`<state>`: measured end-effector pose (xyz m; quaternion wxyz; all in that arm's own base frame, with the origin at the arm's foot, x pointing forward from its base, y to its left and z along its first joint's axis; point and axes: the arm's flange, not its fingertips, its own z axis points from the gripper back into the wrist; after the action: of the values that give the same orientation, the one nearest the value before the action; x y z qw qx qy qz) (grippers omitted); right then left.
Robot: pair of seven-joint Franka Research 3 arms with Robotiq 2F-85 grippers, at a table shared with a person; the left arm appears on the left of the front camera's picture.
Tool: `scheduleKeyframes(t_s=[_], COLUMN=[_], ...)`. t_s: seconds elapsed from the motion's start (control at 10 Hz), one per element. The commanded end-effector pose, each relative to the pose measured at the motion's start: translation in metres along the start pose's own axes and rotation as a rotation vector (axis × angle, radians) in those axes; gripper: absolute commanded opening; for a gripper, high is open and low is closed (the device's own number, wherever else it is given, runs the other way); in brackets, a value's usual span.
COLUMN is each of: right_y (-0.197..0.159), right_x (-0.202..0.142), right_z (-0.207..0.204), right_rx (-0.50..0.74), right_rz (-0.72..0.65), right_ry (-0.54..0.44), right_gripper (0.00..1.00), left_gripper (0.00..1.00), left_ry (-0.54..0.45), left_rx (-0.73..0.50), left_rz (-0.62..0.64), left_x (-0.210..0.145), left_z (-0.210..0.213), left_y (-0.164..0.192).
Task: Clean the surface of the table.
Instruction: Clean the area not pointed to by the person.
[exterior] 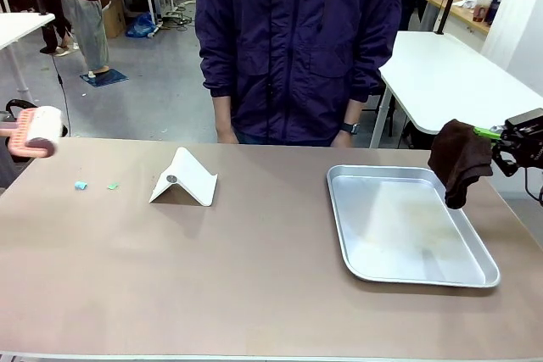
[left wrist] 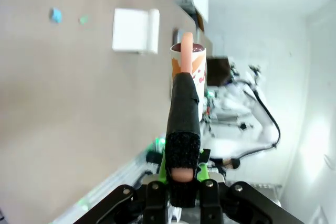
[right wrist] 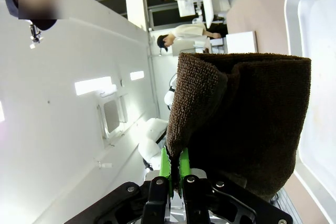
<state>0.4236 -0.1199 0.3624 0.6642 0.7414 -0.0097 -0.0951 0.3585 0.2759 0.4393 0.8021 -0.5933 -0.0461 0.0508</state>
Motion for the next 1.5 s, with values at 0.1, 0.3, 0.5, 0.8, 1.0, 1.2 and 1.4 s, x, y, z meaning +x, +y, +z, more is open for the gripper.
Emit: scheduleKeyframes(t_s=[0.1, 0.3, 0.5, 0.8, 1.0, 1.2, 1.4], right_y=[0.006, 0.006, 0.006, 0.006, 0.006, 0.006, 0.006], right_x=[-0.001, -0.001, -0.001, -0.001, -0.001, -0.001, -0.001], right_z=[0.000, 0.000, 0.000, 0.000, 0.000, 0.000, 0.000], right_rx=[0.009, 0.009, 0.009, 0.009, 0.009, 0.009, 0.009], right_rz=[-0.012, -0.012, -0.012, -0.012, -0.012, -0.012, -0.012], right_ry=[-0.001, -0.001, -0.001, -0.001, -0.001, -0.001, -0.001], right_gripper=[0.07, 0.07, 0.07, 0.07, 0.07, 0.07, 0.07], left_gripper=[0.03, 0.03, 0.03, 0.03, 0.03, 0.22, 0.22], left_ry=[0.022, 0.001, -0.010, -0.010, -0.010, 0.013, 0.042], left_rx=[-0.056, -0.055, -0.049, -0.049, -0.049, -0.021, 0.062], left_rz=[-0.025, -0.007, 0.011, 0.011, 0.011, 0.005, 0.078], left_x=[-0.007, -0.027, -0.029, -0.029, -0.029, -0.010, 0.024], left_z=[0.083, 0.109, 0.093, 0.093, 0.093, 0.082, 0.058], left_y=[0.037, 0.067, 0.062, 0.062, 0.062, 0.065, 0.074])
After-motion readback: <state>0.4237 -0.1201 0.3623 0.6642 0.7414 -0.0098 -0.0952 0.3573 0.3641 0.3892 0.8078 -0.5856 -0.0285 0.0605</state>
